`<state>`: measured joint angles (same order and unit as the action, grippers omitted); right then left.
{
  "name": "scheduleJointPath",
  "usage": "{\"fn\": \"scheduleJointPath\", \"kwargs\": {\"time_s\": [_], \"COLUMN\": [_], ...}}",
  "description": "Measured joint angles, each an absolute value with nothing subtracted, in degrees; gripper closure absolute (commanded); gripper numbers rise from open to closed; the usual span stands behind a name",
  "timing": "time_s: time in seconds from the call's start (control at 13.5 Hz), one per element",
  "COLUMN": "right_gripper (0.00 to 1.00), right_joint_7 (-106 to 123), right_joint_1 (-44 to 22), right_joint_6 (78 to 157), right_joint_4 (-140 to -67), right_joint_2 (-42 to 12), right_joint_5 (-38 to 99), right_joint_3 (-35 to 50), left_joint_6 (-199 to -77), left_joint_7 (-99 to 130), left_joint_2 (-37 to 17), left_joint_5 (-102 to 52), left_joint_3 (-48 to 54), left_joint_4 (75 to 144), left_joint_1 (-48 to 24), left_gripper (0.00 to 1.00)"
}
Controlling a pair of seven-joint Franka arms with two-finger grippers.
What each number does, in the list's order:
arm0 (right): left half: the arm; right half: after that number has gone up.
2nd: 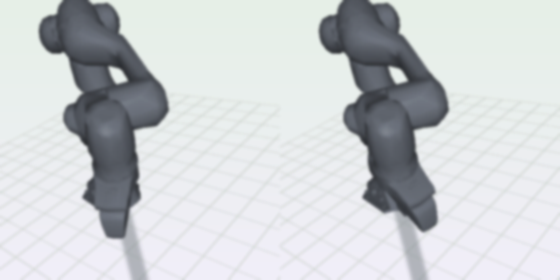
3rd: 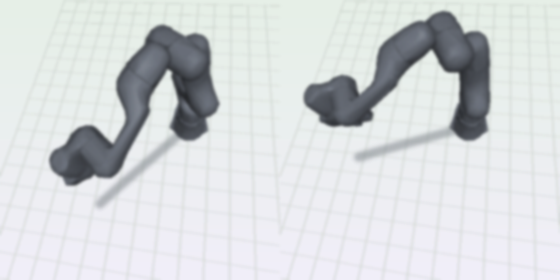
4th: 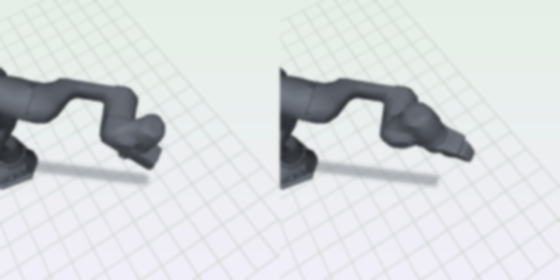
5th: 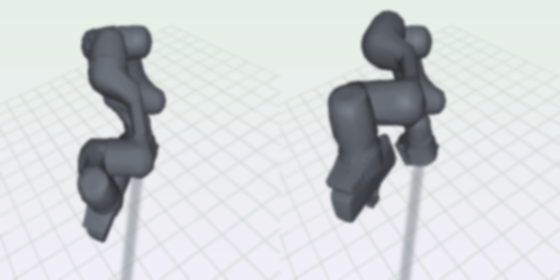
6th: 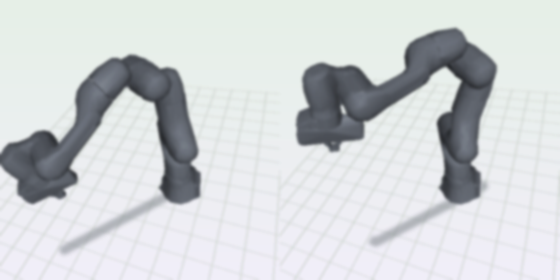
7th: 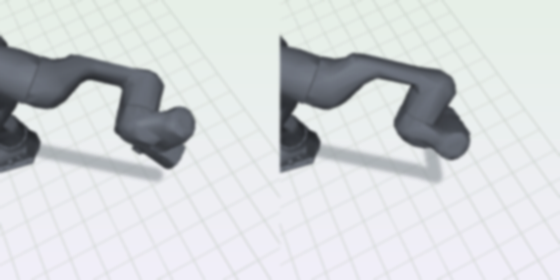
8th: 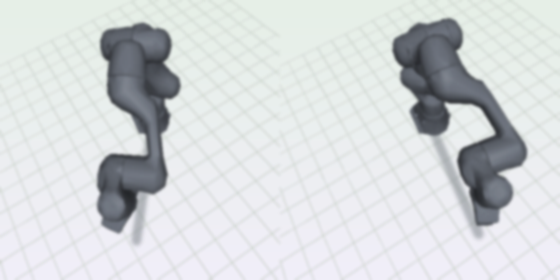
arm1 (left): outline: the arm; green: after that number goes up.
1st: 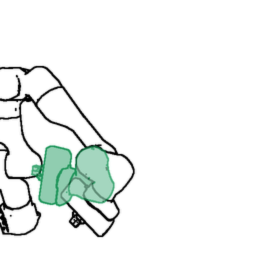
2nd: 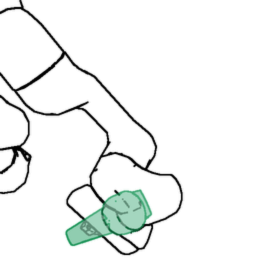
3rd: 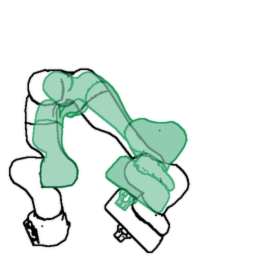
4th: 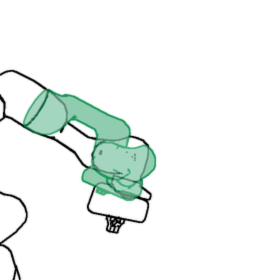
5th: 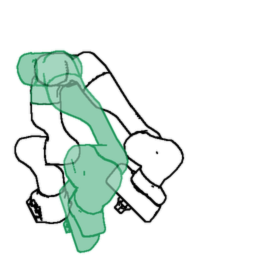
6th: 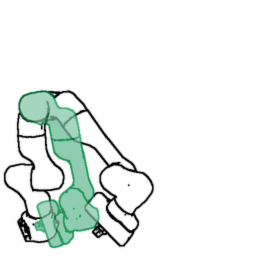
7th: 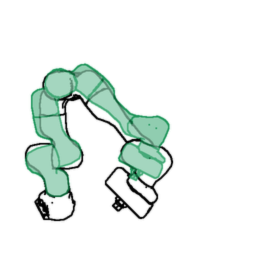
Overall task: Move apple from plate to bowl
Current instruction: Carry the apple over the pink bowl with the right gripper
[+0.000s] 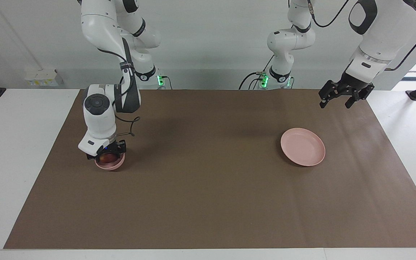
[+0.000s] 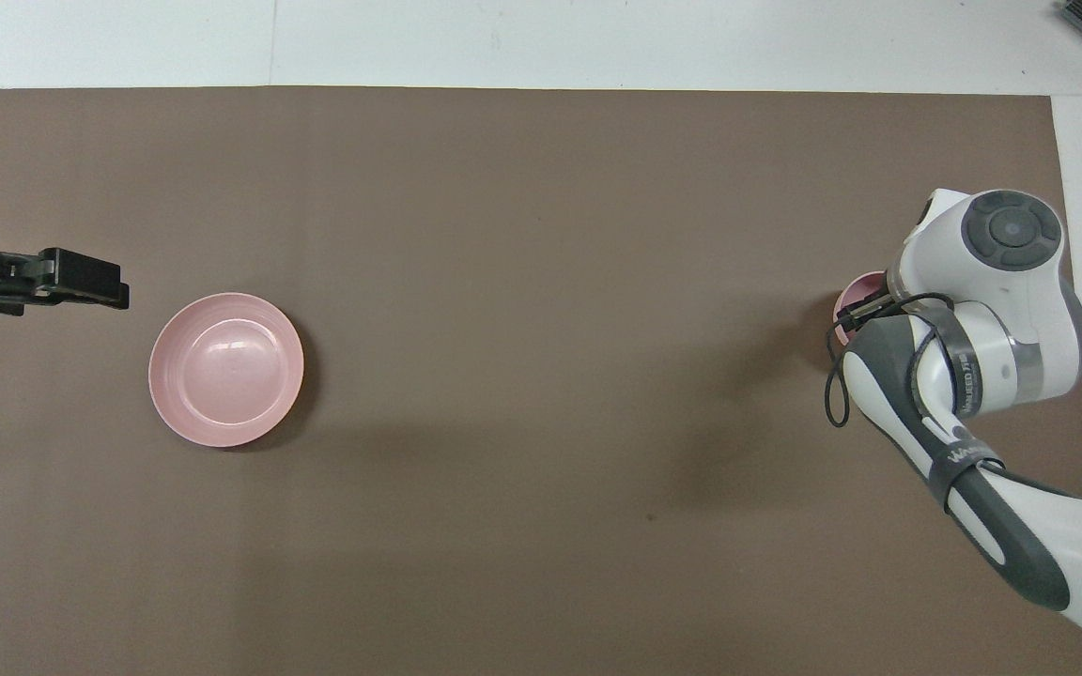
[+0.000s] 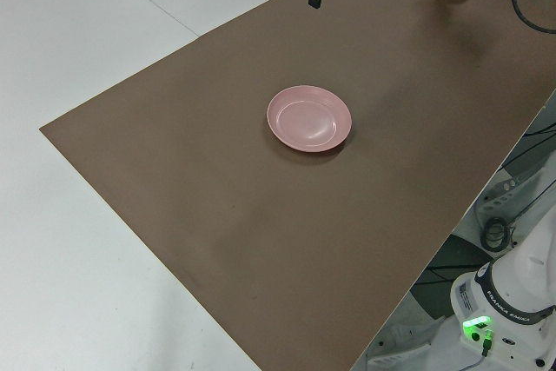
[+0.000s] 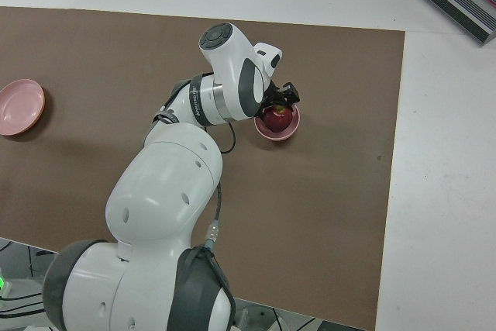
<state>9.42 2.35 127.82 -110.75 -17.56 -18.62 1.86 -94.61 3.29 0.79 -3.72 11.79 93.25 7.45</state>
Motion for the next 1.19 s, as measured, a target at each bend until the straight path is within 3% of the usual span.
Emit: {"fn": "scheduleJointPath", "kwargs": {"time_s": [0.3,0.37,0.52,0.59,0.89,1.19], "right_gripper": [0.99,0.79,0.2,0.0,0.0,0.0], "right_joint_7": [9.3,9.2,9.1,9.1,9.1,9.1], "right_joint_1": [2.7,2.7,2.7,2.7,2.7,2.7], "right_joint_6": [128.5,128.6,128.6,128.6,128.6,128.5], "right_joint_4": [-110.8,-110.8,-110.8,-110.8,-110.7,-109.9], "right_joint_2": [-18.2,-18.3,-18.4,-18.4,-18.4,-18.3], "right_joint_5": [-18.4,-18.0,-17.4,-17.2,-17.1,-14.5], "right_joint_3": [1.9,1.9,1.9,1.9,1.9,1.9], "left_joint_6": [-94.6,-94.6,-94.4,-94.3,-94.1,-93.9], "left_joint_7": [3.3,3.3,3.3,3.3,3.0,2.5], "left_joint_2": [0.8,0.8,0.8,0.8,1.0,1.2], "left_joint_5": [-3.7,-3.7,-3.7,-3.7,-3.7,-3.8], "left_joint_3": [11.8,11.8,11.8,11.7,7.8,-2.7], "left_joint_4": [93.3,93.3,93.3,93.3,93.2,93.2], "left_joint_1": [7.5,7.5,7.5,7.8,7.1,-2.6], "left_gripper": [0.0,0.0,0.0,0.0,0.0,0.0]}}
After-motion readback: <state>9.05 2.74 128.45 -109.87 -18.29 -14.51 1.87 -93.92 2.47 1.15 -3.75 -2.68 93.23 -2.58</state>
